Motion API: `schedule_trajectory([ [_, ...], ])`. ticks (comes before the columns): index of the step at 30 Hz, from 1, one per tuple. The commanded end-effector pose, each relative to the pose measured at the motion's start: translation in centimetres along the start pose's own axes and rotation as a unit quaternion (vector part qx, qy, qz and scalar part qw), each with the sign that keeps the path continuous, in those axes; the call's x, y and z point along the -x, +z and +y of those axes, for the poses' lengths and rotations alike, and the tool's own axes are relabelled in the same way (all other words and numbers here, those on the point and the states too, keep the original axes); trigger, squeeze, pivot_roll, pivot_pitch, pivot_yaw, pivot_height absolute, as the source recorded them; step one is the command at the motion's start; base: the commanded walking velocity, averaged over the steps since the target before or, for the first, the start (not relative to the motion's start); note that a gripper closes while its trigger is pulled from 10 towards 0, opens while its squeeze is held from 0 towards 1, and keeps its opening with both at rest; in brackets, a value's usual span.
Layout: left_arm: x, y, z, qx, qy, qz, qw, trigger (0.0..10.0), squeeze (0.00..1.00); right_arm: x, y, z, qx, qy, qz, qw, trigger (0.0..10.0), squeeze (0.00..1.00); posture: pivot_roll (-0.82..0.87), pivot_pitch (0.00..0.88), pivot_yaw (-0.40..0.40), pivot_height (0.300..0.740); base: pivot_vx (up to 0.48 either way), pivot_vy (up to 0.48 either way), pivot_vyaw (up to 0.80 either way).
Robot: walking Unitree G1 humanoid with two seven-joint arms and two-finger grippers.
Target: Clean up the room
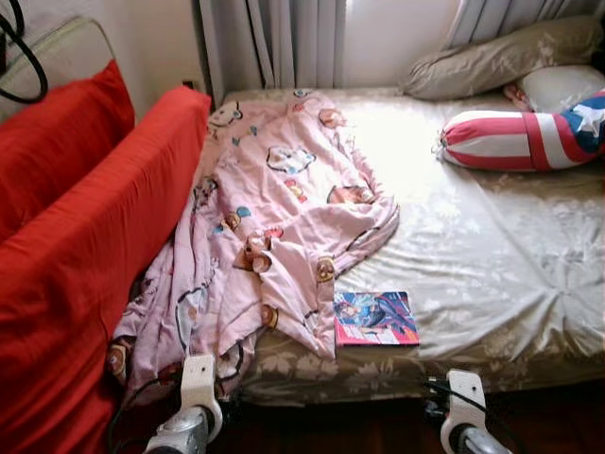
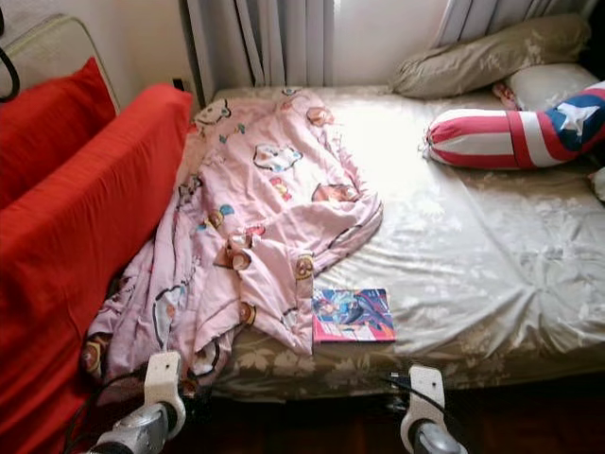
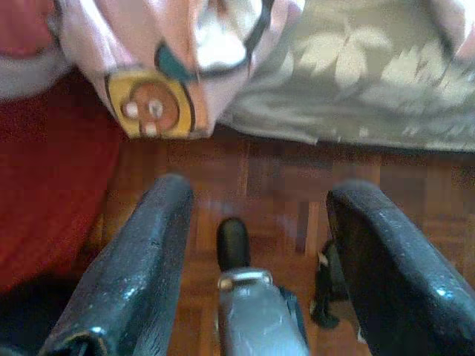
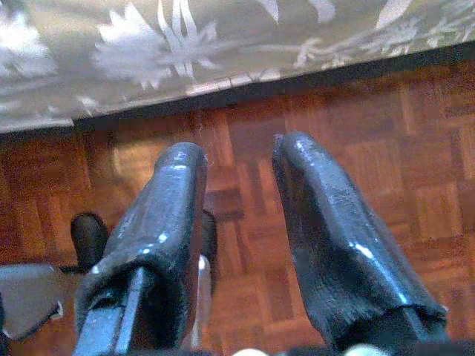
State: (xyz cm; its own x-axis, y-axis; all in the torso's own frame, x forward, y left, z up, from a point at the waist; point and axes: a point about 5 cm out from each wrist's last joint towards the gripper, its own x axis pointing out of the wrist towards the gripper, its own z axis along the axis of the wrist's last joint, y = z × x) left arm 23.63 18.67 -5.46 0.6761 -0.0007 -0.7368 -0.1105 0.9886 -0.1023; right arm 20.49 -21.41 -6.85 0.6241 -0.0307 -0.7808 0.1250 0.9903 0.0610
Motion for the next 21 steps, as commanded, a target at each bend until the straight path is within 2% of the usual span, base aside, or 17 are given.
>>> schedule_trajectory([
  [1,0.2,-0.8,0.5,0.013,0.012,0.005,1.0,10.0,0.0,0.2,-0.6,-0.3,0.005,0.002,0.006,1.0,10.0,0.0,0.07,0.126,-0.05,0.74,0.0,0.0,0.0],
  [8,0.4,-1.4,1.2,0.015,0.018,0.009,1.0,10.0,0.0,0.3,-1.3,-0.1,-0.014,0.005,0.004,1.0,10.0,0.0,0.06,0.173,-0.025,0.74,0.0,0.0,0.0],
  [15,0.4,-1.2,1.6,0.01,0.021,0.008,1.0,10.0,0.0,0.2,-1.1,0.2,-0.009,0.0,-0.003,1.0,10.0,0.0,0.05,0.162,-0.007,0.74,0.0,0.0,0.0],
  [20,0.4,-0.9,1.6,0.007,0.018,0.003,1.0,10.0,0.0,0.2,-0.9,0.4,-0.013,0.0,-0.007,1.0,10.0,0.0,0.05,0.16,-0.001,0.74,0.0,0.0,0.7],
  [21,0.4,-0.9,1.6,0.002,0.015,0.002,1.0,10.0,0.0,0.2,-0.9,0.4,-0.032,-0.005,-0.014,0.999,10.0,0.0,0.05,0.162,0.002,0.74,0.0,0.0,0.0],
])
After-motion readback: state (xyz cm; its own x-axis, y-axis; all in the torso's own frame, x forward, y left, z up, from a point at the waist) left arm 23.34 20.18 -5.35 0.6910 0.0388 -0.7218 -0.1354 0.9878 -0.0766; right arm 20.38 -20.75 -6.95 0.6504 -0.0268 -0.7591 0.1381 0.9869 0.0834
